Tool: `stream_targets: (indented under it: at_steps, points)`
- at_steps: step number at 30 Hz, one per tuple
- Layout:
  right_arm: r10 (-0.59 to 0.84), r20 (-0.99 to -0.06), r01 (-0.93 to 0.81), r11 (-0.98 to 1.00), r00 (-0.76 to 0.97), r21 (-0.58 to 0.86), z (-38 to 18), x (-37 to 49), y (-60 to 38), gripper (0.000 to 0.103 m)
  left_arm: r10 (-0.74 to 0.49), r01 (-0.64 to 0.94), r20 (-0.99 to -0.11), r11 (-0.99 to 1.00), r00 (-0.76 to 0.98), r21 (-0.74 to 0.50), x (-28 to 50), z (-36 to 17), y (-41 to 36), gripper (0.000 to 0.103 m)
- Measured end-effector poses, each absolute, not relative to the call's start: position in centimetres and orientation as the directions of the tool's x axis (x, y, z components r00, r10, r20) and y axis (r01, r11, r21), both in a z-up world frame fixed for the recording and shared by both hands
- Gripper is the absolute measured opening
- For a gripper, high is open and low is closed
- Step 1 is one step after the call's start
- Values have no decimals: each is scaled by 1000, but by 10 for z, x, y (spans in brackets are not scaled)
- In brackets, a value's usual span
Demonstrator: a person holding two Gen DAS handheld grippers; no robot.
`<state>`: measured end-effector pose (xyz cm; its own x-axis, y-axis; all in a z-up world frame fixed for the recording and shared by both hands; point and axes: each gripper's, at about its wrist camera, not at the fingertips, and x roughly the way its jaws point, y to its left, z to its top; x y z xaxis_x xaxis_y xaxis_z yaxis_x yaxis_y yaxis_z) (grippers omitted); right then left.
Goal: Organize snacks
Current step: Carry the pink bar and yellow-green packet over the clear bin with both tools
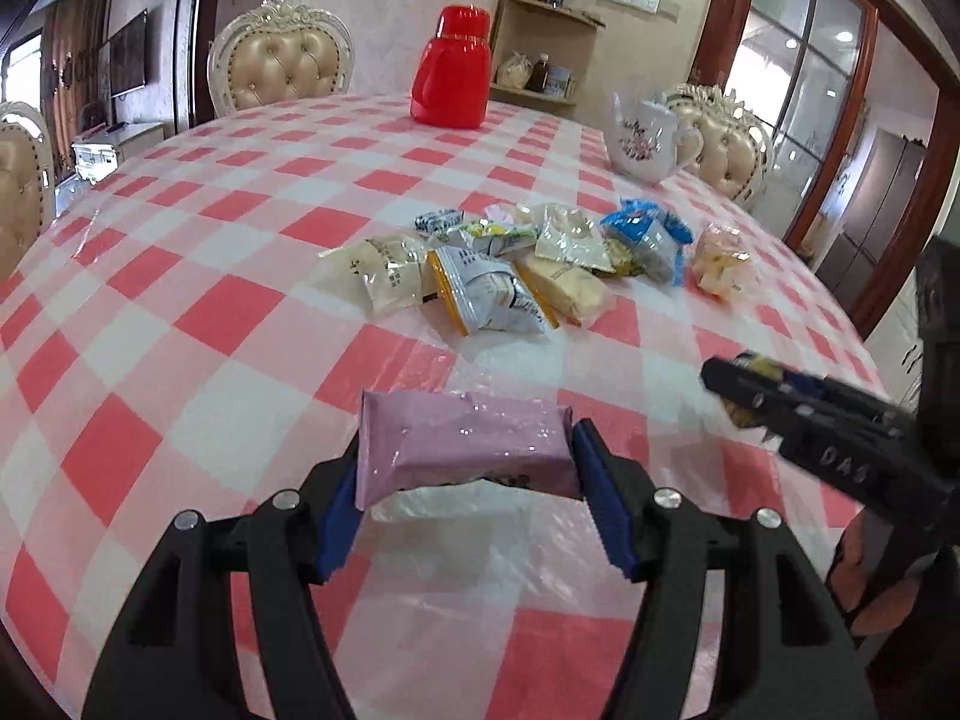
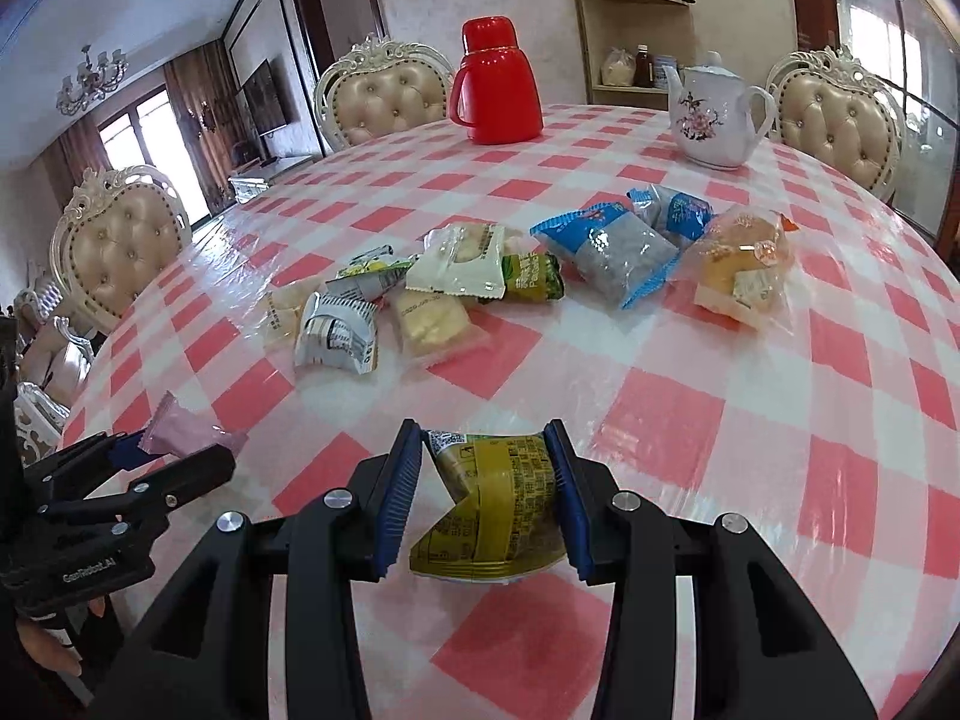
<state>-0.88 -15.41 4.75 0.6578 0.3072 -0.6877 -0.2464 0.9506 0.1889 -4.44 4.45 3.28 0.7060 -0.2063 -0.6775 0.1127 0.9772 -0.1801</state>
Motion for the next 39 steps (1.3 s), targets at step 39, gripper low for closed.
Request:
stream_targets:
  at_steps: [39]
  points:
    - [474, -668, -443, 866, 574, 234, 57, -142, -40, 42, -39, -37, -646, 994, 763, -104, -227, 57, 151, 67]
